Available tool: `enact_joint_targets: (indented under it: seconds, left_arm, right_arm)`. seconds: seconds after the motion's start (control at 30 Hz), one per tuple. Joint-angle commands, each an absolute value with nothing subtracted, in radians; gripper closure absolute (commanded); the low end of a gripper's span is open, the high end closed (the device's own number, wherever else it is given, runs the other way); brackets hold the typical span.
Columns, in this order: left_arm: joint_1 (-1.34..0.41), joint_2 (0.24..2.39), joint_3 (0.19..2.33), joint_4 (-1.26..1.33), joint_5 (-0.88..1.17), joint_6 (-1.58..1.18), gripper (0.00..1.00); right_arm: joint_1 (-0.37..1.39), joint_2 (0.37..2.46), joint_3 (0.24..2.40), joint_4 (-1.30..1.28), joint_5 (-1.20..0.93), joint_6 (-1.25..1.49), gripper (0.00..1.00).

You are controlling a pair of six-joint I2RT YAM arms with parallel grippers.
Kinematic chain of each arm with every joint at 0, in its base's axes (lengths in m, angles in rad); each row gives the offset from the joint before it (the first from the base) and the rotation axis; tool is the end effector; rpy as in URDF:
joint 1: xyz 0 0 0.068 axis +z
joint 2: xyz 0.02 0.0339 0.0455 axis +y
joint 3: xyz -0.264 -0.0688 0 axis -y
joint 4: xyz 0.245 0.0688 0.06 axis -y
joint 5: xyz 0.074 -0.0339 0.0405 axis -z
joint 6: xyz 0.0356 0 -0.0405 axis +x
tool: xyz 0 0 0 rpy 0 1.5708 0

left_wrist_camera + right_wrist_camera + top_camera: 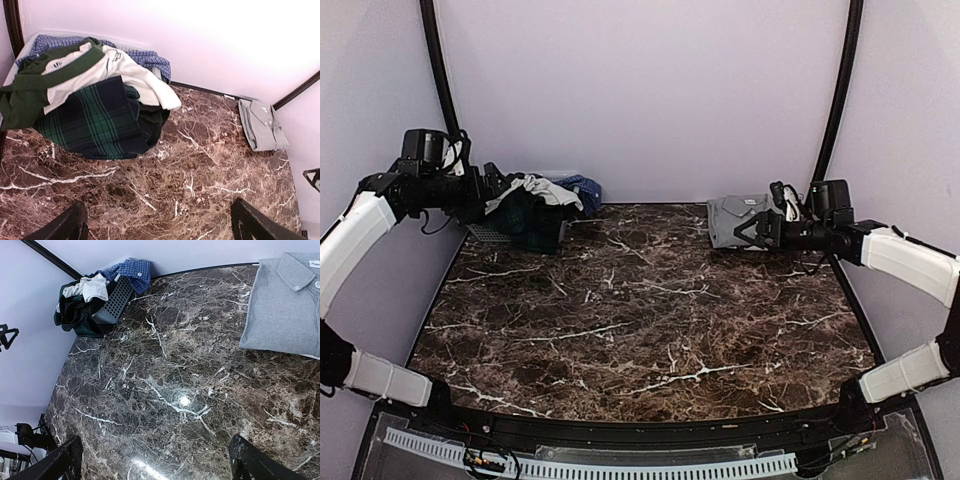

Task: Fold and stack the mixed laundry pile
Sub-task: Pick up the crumpled T-shirt from the bin.

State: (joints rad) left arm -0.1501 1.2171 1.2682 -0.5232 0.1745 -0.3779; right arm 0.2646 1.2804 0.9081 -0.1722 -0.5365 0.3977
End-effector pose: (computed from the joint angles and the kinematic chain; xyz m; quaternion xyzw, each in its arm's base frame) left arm 0.2634 -0.0461 0.3840 -0.0514 0.8493 -0.2075 0.4827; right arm 0.2693 0.0918 0.2790 -0.0740 0.8468 0.3723 0.3726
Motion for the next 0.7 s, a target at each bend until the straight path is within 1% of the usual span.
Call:
enact_joint_targets:
  seconds: [0.0, 0.07, 0.17, 0.3, 0.37, 0.53, 0.67]
  left_arm:
    - [-0.115, 1.326, 1.450, -0.588, 0.076, -0.406, 0.01]
    - [-0.104, 1.396, 1.538, -0.604, 0.041, -0.364, 0.01]
    - [-0.076, 1.513, 1.719, -0.653, 0.055, -0.328, 0.01]
    - [-0.068, 1.687, 1.908, -0.698, 0.033, -0.291, 0.01]
    - [-0.068, 1.787, 1.969, -0.704, 0.028, -0.281, 0.01]
    - [-0.065, 1.903, 2.032, -0.649, 0.014, -0.240, 0.01]
    - [-0.065, 2.015, 2.115, -0.642, -0.044, -0.210, 0.01]
  right_arm:
    - [0.262, 1.295, 0.931, -0.157, -0.526, 0.375, 0.01]
    - [0.262, 1.297, 0.941, -0.158, -0.524, 0.371, 0.01]
    - [0.262, 1.302, 0.955, -0.161, -0.525, 0.367, 0.01]
    - [0.262, 1.309, 0.957, -0.151, -0.529, 0.371, 0.01]
    - [0.261, 1.317, 0.955, -0.146, -0.532, 0.373, 0.02]
    - [0.262, 1.332, 0.953, -0.137, -0.540, 0.379, 0.01]
    - [0.262, 1.333, 0.951, -0.143, -0.539, 0.379, 0.01]
